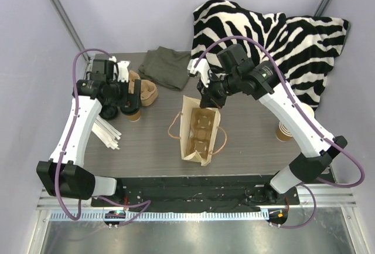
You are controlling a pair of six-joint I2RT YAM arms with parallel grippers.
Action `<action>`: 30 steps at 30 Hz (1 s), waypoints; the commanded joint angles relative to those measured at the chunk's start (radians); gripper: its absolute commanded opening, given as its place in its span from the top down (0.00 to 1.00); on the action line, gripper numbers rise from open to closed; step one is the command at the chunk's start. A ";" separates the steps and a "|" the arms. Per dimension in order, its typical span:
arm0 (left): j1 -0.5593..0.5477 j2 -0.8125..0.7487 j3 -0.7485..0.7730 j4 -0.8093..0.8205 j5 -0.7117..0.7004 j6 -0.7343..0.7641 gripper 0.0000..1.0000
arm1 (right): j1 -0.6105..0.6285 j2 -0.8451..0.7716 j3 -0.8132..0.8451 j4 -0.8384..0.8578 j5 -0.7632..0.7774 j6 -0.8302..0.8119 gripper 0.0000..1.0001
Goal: Pack the takeout coffee
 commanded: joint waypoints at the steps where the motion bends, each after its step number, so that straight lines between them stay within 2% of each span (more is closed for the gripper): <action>1: 0.009 0.020 -0.038 0.015 -0.040 0.089 0.01 | 0.001 -0.044 -0.038 0.072 0.040 0.055 0.99; 16: 0.059 0.158 -0.113 0.193 -0.097 0.130 0.00 | 0.001 -0.089 -0.110 0.142 0.071 0.086 0.99; 30: 0.058 0.279 -0.092 0.273 -0.091 0.158 0.04 | 0.001 -0.086 -0.112 0.148 0.078 0.084 0.99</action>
